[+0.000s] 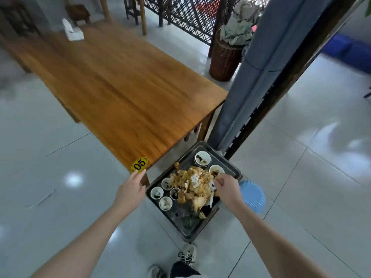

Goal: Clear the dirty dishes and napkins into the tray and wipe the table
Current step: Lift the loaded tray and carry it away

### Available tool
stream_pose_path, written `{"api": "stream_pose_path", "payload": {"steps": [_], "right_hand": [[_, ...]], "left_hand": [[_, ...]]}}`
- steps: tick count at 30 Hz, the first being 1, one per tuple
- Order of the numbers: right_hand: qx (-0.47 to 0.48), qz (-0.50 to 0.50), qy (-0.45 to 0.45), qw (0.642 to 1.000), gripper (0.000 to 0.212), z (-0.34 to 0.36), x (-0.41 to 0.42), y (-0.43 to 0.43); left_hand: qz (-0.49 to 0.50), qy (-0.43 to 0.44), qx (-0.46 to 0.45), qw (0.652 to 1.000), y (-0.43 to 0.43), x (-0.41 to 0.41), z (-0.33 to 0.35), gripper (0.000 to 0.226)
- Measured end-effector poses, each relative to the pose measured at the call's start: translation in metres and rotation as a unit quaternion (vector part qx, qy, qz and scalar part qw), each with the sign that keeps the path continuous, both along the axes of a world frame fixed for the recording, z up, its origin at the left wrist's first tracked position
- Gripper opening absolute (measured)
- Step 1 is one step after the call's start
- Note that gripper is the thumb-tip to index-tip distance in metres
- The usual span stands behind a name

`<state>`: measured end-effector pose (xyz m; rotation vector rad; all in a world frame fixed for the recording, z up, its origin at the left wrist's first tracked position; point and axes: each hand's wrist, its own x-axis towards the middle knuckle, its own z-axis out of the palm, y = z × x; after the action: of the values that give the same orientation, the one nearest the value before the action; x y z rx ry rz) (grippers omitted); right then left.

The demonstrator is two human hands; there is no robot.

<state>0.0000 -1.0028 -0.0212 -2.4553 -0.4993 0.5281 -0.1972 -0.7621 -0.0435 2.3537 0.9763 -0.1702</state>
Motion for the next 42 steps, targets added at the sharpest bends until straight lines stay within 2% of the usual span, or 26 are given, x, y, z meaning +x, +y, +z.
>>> {"api": "stream_pose_path", "payload": {"steps": [7, 12, 18, 27, 37, 40, 42], "right_hand": [[-0.028, 0.095, 0.034, 0.995, 0.013, -0.017, -0.040, 0.025], [-0.035, 0.160, 0.040, 0.986, 0.013, -0.019, -0.035, 0.035], [-0.031, 0.240, 0.025, 0.970, 0.013, -0.017, 0.029, 0.024], [-0.006, 0.282, 0.024, 0.959, 0.015, -0.002, 0.149, -0.016], [-0.022, 0.288, 0.034, 0.957, 0.011, -0.017, 0.170, -0.049], [-0.015, 0.308, 0.043, 0.950, 0.022, -0.022, 0.164, -0.057], [-0.025, 0.319, 0.047, 0.946, 0.021, -0.026, 0.162, -0.059]], "left_hand": [[0.066, 0.004, -0.013, 0.998, -0.028, -0.075, 0.004, 0.058], [0.133, 0.005, -0.002, 0.991, -0.042, -0.091, 0.017, 0.055], [0.203, 0.012, 0.006, 0.979, -0.076, -0.053, 0.018, 0.054], [0.293, -0.006, 0.000, 0.956, -0.158, 0.025, 0.023, 0.053], [0.329, -0.030, -0.024, 0.944, -0.202, 0.027, -0.001, 0.051], [0.351, -0.044, -0.032, 0.935, -0.213, 0.020, -0.013, 0.051], [0.375, -0.042, -0.047, 0.925, -0.223, 0.017, -0.016, 0.051]]}}
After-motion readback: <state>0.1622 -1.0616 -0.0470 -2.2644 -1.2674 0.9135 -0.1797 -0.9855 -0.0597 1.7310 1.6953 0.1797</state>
